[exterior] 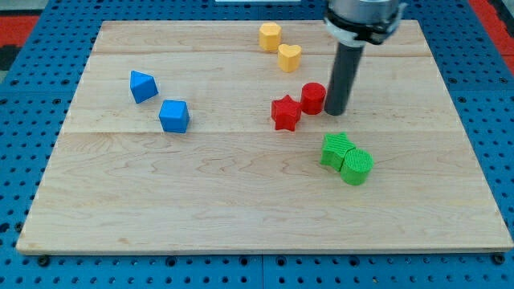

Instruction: Move the yellow heart left a bit

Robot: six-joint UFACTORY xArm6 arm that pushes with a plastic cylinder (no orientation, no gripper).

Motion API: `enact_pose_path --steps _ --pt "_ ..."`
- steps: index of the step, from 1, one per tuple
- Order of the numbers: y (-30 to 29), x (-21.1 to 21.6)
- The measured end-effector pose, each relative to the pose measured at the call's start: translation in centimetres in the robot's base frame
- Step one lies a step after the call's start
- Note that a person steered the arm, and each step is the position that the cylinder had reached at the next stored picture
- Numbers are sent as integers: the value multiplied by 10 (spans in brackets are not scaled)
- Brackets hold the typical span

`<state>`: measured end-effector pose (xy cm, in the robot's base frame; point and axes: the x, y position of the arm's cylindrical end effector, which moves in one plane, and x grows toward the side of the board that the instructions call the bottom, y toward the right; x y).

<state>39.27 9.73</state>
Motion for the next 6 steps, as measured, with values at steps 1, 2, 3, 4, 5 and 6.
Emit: enact_pose_path --steps 1,2,3,4,5,6 --pt "-29 -36" --pt "10 -29" --pt "26 -67" --pt "15 -89" --pt "-1 -95" --pt "-30 -95"
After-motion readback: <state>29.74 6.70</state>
